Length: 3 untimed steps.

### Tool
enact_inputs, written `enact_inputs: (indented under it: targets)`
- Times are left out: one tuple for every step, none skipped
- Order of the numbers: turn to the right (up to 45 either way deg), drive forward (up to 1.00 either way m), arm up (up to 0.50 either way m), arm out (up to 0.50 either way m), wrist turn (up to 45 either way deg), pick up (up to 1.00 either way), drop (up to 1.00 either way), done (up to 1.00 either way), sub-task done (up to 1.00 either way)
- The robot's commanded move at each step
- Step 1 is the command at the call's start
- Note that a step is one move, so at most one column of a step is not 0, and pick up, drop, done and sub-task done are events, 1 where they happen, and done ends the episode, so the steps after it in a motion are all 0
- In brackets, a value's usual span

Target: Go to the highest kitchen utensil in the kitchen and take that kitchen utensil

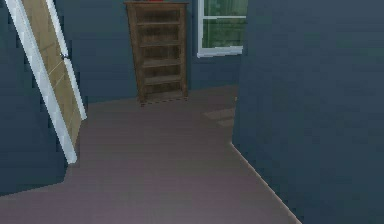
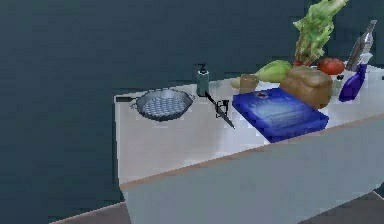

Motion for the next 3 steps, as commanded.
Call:
enact_inputs:
  targets:
    - [0.0, 0.00, 0.38, 0.00, 0.0, 0.00, 0.00, 0.00, 0.00]
    - [0.0, 0.00, 0.00, 0.44, 0.0, 0.00, 0.00, 0.00, 0.00]
    - [0.0, 0.00, 0.00, 0.00, 45.0, 0.00, 0.00, 0.00, 0.00]
